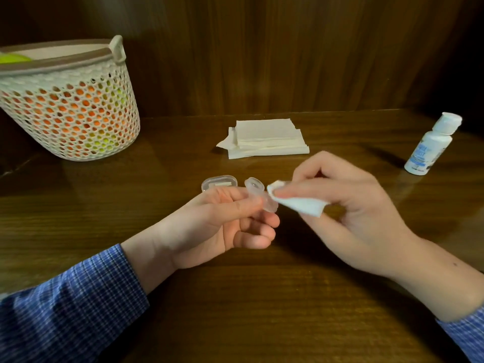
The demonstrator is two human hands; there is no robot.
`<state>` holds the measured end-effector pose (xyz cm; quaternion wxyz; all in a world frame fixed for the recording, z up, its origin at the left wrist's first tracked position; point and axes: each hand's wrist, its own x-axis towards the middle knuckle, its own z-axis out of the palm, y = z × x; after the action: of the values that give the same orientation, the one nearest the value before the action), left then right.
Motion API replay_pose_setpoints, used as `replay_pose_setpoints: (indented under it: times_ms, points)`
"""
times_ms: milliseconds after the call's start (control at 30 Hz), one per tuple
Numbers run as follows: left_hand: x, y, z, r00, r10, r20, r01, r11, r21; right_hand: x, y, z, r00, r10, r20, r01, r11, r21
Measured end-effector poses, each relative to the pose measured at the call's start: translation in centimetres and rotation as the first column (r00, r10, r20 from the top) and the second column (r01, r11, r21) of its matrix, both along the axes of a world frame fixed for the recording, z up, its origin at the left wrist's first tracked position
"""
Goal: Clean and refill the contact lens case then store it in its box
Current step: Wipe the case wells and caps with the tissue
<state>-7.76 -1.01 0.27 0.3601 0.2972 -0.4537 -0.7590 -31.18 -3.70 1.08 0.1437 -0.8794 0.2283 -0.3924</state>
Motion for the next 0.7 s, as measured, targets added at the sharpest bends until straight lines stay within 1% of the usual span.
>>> replay_pose_setpoints:
  times_ms: [100,167,233,300,333,367,400,433,500,567,600,633,667,700]
  points:
    - [0.2,-0.1,0.1,0.998,-0.065,-0.004,0.065,0.995,0.075,0.2,-0.1,-0.5,0.995,0.0,-0.101,-0.005,0.999,-0.051]
    - [0.3,-0.2,0.2,0.995,-0.098,0.019,0.096,0.99,0.099,0.4,-0.1,-0.6,0.99,-0.006,-0.142,-0.001,0.999,-0.051]
    - [0.4,-0.2,0.3,0.992,-0.116,0.05,0.109,0.987,0.116,0.4,-0.1,-0.7,0.983,0.008,-0.184,-0.012,1.0,-0.019]
    - [0.3,-0.2,0.2,0.992,-0.086,0.094,0.075,0.991,0.112,0.6,0.1,-0.8,0.977,0.025,-0.21,-0.009,0.997,0.077]
    - [0.1,-0.1,0.1,0.989,-0.035,0.145,0.025,0.997,0.072,0.7,0.3,-0.8,0.978,0.029,-0.205,0.005,0.987,0.161]
    - [-0.2,0.0,-0.1,0.974,0.049,0.22,-0.049,0.999,-0.008,0.9,0.4,-0.8,0.982,0.02,-0.188,0.029,0.967,0.255]
    - [-0.4,0.1,-0.4,0.942,0.155,0.298,-0.123,0.985,-0.123,1.0,0.4,-0.7,0.985,-0.003,-0.172,0.062,0.94,0.336]
    - [-0.7,0.3,-0.7,0.899,0.257,0.354,-0.175,0.953,-0.248,1.1,0.5,-0.6,0.986,-0.027,-0.165,0.092,0.912,0.399]
    - [-1.2,0.6,-1.0,0.824,0.388,0.412,-0.196,0.878,-0.437,1.2,0.5,-0.2,0.983,-0.044,-0.177,0.126,0.864,0.488]
    - [-1.5,1.0,-1.1,0.762,0.462,0.454,-0.169,0.818,-0.55,1.1,0.4,0.0,0.983,-0.041,-0.177,0.14,0.79,0.597]
    - [-1.6,1.2,-1.2,0.726,0.499,0.473,-0.149,0.786,-0.599,1.1,0.4,0.0,0.987,-0.04,-0.154,0.133,0.734,0.666]
    - [-1.7,1.4,-1.2,0.69,0.536,0.486,-0.126,0.751,-0.649,1.1,0.4,0.1,0.994,-0.039,-0.101,0.102,0.655,0.749]
    - [-1.7,1.5,-1.2,0.662,0.568,0.489,-0.102,0.714,-0.692,1.1,0.3,0.1,0.999,-0.047,-0.015,0.038,0.538,0.842]
    - [-1.8,1.7,-1.2,0.645,0.593,0.482,-0.083,0.682,-0.727,1.1,0.1,0.2,0.993,-0.071,0.093,-0.061,0.369,0.927]
